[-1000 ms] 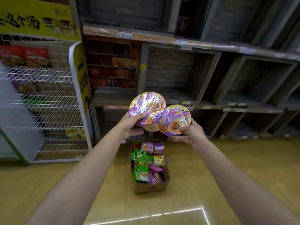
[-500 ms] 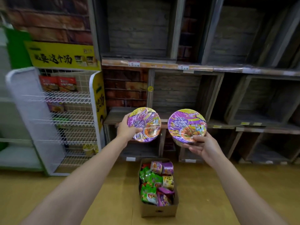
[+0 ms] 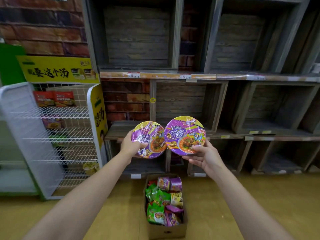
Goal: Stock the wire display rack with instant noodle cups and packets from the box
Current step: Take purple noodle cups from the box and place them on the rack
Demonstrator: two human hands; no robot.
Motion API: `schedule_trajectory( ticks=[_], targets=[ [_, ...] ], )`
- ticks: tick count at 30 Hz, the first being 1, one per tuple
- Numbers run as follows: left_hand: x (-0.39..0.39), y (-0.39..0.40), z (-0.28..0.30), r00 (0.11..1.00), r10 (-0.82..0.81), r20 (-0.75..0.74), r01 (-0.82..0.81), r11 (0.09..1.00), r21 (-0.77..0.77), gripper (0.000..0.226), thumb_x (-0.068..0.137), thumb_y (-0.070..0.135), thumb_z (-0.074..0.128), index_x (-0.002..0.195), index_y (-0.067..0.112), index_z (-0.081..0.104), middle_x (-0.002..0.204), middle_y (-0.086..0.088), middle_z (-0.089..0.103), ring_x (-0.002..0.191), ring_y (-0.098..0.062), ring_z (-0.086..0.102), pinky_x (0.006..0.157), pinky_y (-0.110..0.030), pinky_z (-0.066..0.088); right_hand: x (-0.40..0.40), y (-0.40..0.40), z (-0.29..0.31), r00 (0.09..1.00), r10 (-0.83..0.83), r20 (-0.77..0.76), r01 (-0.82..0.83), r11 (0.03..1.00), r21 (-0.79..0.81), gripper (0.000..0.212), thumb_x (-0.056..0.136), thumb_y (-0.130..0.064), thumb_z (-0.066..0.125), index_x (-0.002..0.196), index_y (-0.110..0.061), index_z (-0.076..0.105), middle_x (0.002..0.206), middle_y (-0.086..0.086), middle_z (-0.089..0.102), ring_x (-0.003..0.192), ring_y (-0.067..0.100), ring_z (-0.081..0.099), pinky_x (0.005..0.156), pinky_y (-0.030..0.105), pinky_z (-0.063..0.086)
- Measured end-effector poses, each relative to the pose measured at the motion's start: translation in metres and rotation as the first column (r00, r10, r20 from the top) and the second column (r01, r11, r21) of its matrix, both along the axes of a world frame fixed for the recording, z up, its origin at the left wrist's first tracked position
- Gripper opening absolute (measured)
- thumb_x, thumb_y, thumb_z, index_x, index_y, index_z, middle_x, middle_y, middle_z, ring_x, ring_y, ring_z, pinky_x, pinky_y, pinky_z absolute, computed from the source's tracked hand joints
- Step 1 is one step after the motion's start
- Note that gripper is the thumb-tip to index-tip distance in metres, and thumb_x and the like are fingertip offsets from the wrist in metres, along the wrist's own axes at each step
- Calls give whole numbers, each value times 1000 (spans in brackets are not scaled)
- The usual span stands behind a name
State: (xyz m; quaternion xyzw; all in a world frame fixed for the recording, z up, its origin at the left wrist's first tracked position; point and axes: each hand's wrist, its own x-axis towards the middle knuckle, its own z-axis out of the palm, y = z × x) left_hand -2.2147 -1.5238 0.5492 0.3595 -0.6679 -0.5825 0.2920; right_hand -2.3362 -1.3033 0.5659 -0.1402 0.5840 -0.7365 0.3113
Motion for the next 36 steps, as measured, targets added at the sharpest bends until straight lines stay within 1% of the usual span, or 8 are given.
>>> schedule_trajectory(
  ticks=[8,11,14,17,20,25,29,36],
  targets=[
    [0,-1,-6,994,22,-110,15,946,323,53,77,6,74,122,17,48,115,-10,61,98,-28,63,67,-45,59,-2,-16,-13,991,-70,114,68,997,25,45,89,-20,59,131,-16,43,96,19,71,68,27,73,44,22,54],
    [0,-8,-5,996,-10,-88,37,948,316,55,77,9,74,124,18,47,115,-9,61,100,-27,63,71,-45,59,-6,-26,-17,994,-66,91,56,993,108,45,90,-28,58,130,-14,42,90,20,72,65,27,72,42,22,51],
    [4,-19,-7,998,-26,-59,42,955,292,52,78,9,73,122,18,48,112,-8,62,96,-25,64,68,-41,59,-4,-42,-22,998,-50,33,41,972,232,45,90,-43,56,122,-13,45,76,14,74,61,24,72,47,24,53],
    [10,-32,-14,999,5,-37,7,956,293,53,78,9,74,123,18,47,113,-8,61,100,-26,63,73,-45,59,1,-66,-29,998,-63,24,54,960,273,48,90,-41,59,124,-9,48,87,17,72,58,23,71,44,23,53],
    [19,-53,-18,998,50,-43,-34,945,325,53,78,10,74,123,18,46,113,-8,61,100,-26,62,68,-44,59,8,-96,-31,995,-76,65,56,964,260,48,89,-34,62,128,-10,46,101,20,69,61,24,72,42,23,53],
    [55,-107,-24,985,149,-85,-107,921,374,59,76,16,77,122,22,39,117,-5,57,100,-30,61,52,-40,58,26,-166,-28,998,20,60,-35,960,278,42,91,-32,60,124,-10,46,103,22,68,56,23,71,39,21,51],
    [103,-167,-40,963,261,-66,-210,881,423,58,74,22,79,120,16,43,121,-6,55,107,-32,58,62,-51,58,51,-244,-33,984,174,38,-177,934,310,42,92,-28,58,124,-2,48,87,22,68,52,26,69,34,20,47],
    [212,-272,-65,902,432,22,-386,782,488,41,78,24,76,105,15,46,125,-15,56,111,-41,57,74,-62,52,134,-374,-52,935,346,81,-348,841,414,37,92,-29,59,118,-4,48,92,23,69,56,27,71,37,22,50]
  ],
)
